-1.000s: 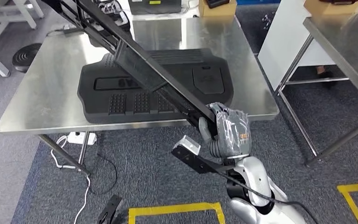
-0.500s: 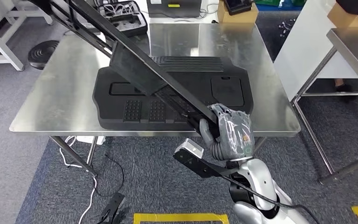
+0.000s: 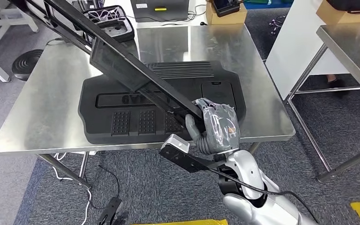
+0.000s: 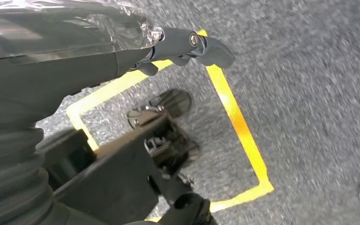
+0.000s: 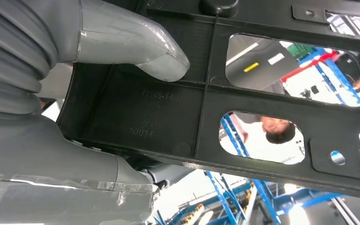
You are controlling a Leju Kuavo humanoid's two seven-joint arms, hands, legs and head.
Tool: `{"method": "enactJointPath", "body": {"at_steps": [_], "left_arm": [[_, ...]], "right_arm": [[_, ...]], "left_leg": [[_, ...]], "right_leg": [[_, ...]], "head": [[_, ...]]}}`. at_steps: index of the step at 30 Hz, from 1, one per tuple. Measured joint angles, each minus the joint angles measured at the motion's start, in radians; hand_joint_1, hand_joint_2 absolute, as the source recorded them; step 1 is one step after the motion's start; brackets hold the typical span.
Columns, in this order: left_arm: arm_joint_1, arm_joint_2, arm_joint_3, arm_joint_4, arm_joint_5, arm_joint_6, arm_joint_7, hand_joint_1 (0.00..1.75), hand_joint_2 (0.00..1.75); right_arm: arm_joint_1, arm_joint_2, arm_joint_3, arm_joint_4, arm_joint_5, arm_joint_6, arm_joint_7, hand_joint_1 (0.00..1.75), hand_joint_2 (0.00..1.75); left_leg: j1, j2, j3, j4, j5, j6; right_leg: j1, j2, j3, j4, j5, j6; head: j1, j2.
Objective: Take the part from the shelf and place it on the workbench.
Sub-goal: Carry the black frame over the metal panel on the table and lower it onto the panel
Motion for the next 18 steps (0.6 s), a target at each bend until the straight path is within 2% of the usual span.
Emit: {"method": "enactJointPath", "body": {"at_steps": [3,5,6,8,9,10,11,13,14,15,17,18], "left_arm": [[0.002,0.001,0.000,0.000,-0.003,-0.002,0.000,0.00,1.75],[0.000,0.003,0.000,0.000,-0.006,-0.003,0.000,0.00,1.75],[0.000,0.003,0.000,0.000,-0.006,-0.004,0.000,0.00,1.75],[0.000,0.003,0.000,0.000,-0.007,-0.005,0.000,0.00,1.75],[0.001,0.003,0.000,0.000,-0.007,-0.005,0.000,0.00,1.75],[0.002,0.003,0.000,0.000,-0.007,-0.005,0.000,0.00,1.75],[0.002,0.003,0.000,0.000,-0.007,-0.005,0.000,0.00,1.75],[0.002,0.003,0.000,0.000,-0.007,-0.005,0.000,0.00,1.75],[0.001,0.003,0.000,0.000,-0.007,-0.005,0.000,0.00,1.75],[0.001,0.003,0.000,0.000,-0.006,-0.005,0.000,0.00,1.75],[0.001,0.002,0.000,0.000,-0.006,-0.005,0.000,0.00,1.75],[0.001,0.003,0.000,0.000,-0.006,-0.005,0.000,0.00,1.75]], "right_arm": [[-0.007,0.001,0.006,0.006,0.000,-0.006,0.004,1.64,1.75],[-0.008,0.001,0.008,0.008,0.000,-0.007,0.008,1.64,1.75],[-0.009,0.001,0.009,0.008,0.001,-0.008,0.009,1.64,1.75],[-0.008,0.001,0.010,0.008,0.001,-0.010,0.012,1.64,1.75],[-0.007,0.001,0.010,0.009,0.001,-0.010,0.014,1.64,1.75],[-0.005,0.000,0.011,0.011,0.001,-0.010,0.015,1.64,1.75],[-0.004,0.000,0.011,0.012,0.002,-0.010,0.015,1.64,1.75],[-0.004,0.000,0.011,0.014,0.002,-0.010,0.016,1.64,1.75],[-0.004,0.000,0.011,0.014,0.003,-0.011,0.016,1.64,1.75],[-0.004,0.000,0.012,0.015,0.003,-0.011,0.016,1.64,1.75],[-0.004,-0.001,0.012,0.016,0.004,-0.011,0.016,1.64,1.75],[-0.004,-0.001,0.013,0.016,0.005,-0.011,0.017,1.64,1.75]], "left_leg": [[-0.004,-0.001,0.012,-0.024,-0.021,0.019],[-0.002,-0.001,0.023,-0.034,-0.026,0.031],[0.000,-0.001,0.030,-0.037,-0.029,0.037],[-0.003,0.001,0.041,-0.038,-0.038,0.045],[-0.005,0.001,0.047,-0.038,-0.044,0.048],[-0.007,0.001,0.055,-0.038,-0.050,0.049],[-0.009,0.000,0.065,-0.038,-0.057,0.049],[-0.011,-0.001,0.085,-0.039,-0.072,0.047],[-0.012,-0.002,0.091,-0.039,-0.078,0.044],[-0.012,-0.002,0.093,-0.039,-0.082,0.040],[-0.012,-0.001,0.092,-0.042,-0.085,0.031],[-0.012,-0.001,0.093,-0.043,-0.088,0.025]], "right_leg": [[-0.002,0.000,0.002,-0.005,-0.008,0.018],[-0.004,-0.002,-0.008,0.026,-0.027,0.028],[-0.005,-0.002,-0.031,0.073,-0.047,0.030],[-0.004,-0.002,-0.114,0.210,-0.089,0.032],[-0.004,-0.002,-0.153,0.264,-0.095,0.032],[-0.003,-0.002,-0.178,0.284,-0.080,0.030],[-0.002,-0.002,-0.184,0.264,-0.044,0.026],[0.003,-0.002,-0.155,0.147,0.050,0.012],[0.008,-0.003,-0.137,0.090,0.082,0.005],[0.013,-0.003,-0.123,0.050,0.095,-0.001],[0.020,-0.002,-0.116,0.023,0.088,-0.010],[0.017,-0.002,-0.111,0.016,0.085,-0.014]], "head": [[0.002,0.000],[0.010,0.000],[0.017,0.000],[0.032,0.000],[0.038,0.000],[0.042,0.000],[0.045,0.000],[0.052,0.000],[0.053,0.000],[0.055,0.000],[0.055,0.000],[0.056,0.000]]}}
